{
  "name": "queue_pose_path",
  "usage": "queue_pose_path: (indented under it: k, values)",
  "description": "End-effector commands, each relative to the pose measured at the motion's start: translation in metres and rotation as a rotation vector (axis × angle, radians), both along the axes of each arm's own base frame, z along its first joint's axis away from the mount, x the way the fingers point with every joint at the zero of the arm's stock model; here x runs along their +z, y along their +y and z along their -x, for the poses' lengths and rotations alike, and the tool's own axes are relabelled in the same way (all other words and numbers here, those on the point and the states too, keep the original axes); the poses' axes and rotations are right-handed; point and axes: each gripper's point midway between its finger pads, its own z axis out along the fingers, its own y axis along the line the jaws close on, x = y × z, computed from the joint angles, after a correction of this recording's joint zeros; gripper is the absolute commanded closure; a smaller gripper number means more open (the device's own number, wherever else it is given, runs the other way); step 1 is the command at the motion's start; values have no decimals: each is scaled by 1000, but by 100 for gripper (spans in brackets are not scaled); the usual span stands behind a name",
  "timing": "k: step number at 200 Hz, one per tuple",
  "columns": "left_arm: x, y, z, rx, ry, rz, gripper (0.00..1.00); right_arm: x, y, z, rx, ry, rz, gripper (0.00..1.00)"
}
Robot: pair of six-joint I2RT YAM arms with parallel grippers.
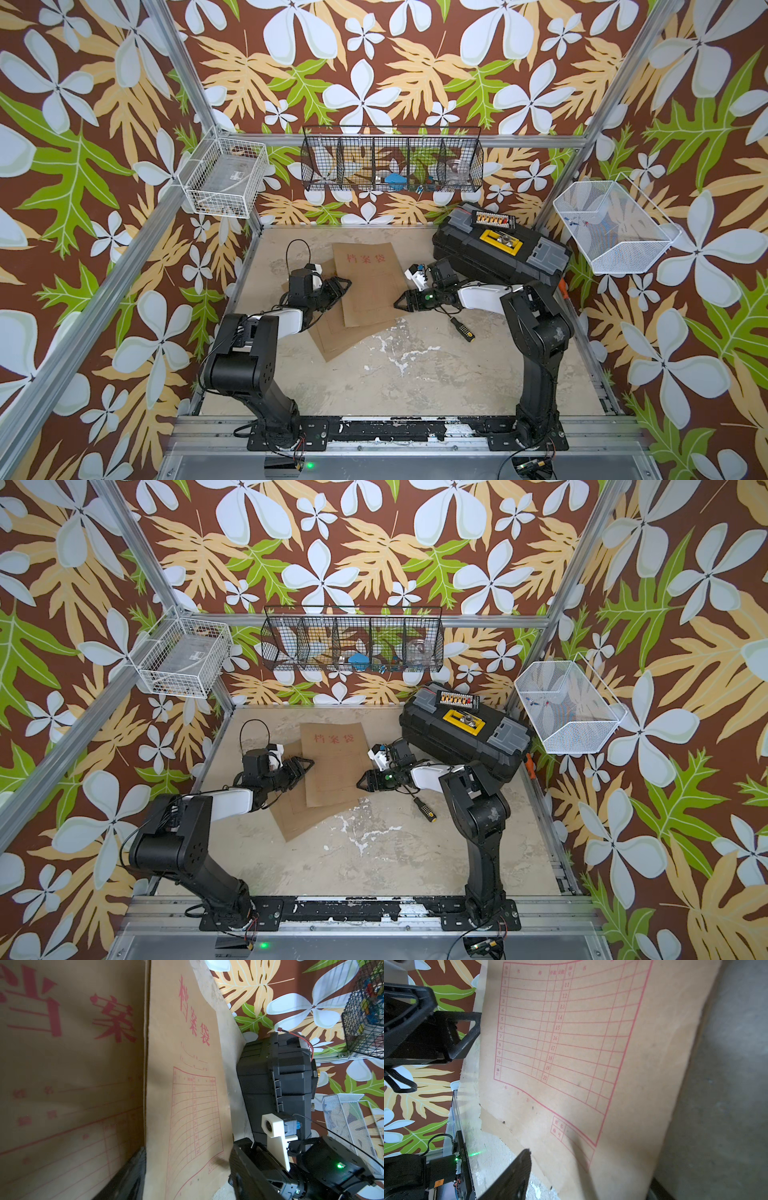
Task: Open the file bag
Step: Pick up the file bag from the file bag.
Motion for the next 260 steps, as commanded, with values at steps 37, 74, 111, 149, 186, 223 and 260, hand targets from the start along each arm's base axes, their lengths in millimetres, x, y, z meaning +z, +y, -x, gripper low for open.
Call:
queue_pose_path:
  k: [37, 74, 111, 149, 186, 223, 260]
  values:
    - [4, -14, 7, -78, -14, 56, 49, -20, -15, 18, -30, 91, 71, 30]
    - [5, -11, 9, -67, -13, 40, 71, -21, -22, 15, -46, 81, 92, 30]
    - [5, -6, 10, -53, -9, 4, 89, -7, -24, 13, -55, 42, 86, 30]
    - [14, -1, 13, -36, -20, -36, 100, 14, -34, 8, -90, -31, 106, 29]
    - [62, 8, 23, -23, -139, -116, 100, 62, -51, 4, -166, -183, 123, 20]
    - [120, 9, 44, -52, -286, -169, 100, 126, -71, 11, -245, -363, 89, 18]
    - [167, 5, 69, -129, -412, -242, 100, 189, -99, 30, -373, -577, 8, 15]
